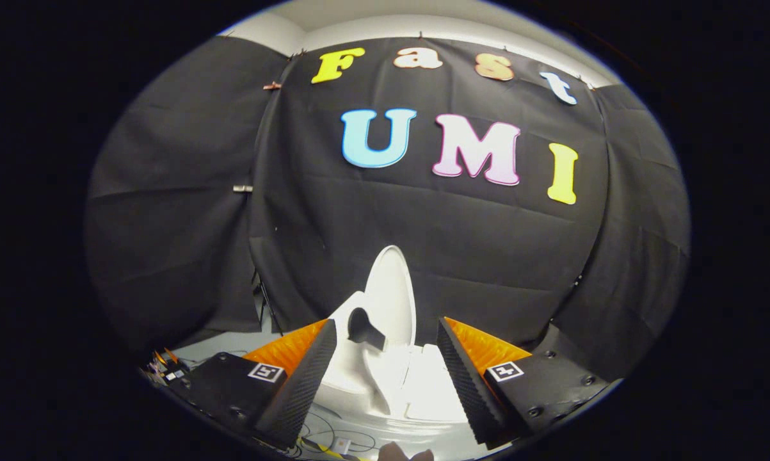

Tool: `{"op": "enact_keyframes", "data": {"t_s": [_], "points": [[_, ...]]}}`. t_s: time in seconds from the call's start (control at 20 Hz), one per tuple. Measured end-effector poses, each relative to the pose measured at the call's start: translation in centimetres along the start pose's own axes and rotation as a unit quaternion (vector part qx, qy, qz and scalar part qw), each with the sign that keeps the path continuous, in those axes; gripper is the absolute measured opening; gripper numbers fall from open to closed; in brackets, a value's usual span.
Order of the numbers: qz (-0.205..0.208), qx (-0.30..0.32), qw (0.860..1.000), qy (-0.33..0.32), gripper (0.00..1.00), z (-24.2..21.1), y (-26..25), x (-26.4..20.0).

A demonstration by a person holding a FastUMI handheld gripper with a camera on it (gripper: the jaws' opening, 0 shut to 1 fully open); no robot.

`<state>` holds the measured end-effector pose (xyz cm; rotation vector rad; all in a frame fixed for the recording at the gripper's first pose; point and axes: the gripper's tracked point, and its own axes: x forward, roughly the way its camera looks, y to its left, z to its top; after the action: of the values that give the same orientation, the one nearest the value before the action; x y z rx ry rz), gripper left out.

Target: Open the toilet lid.

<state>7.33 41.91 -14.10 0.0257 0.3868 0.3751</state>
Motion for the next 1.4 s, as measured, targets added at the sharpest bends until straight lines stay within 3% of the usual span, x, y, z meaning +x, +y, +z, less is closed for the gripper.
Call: {"op": "enact_keyframes", "data": {"t_s": [0.45,0.75,1.4], "points": [[-0.073,0.044,0.992,-0.095,0.99,7.0,-11.6,-6.3],[-0.084,0.057,0.987,-0.125,0.99,8.6,-15.5,-10.7],[-0.160,0.095,0.970,-0.155,0.99,9.3,-25.9,-16.6]]}}
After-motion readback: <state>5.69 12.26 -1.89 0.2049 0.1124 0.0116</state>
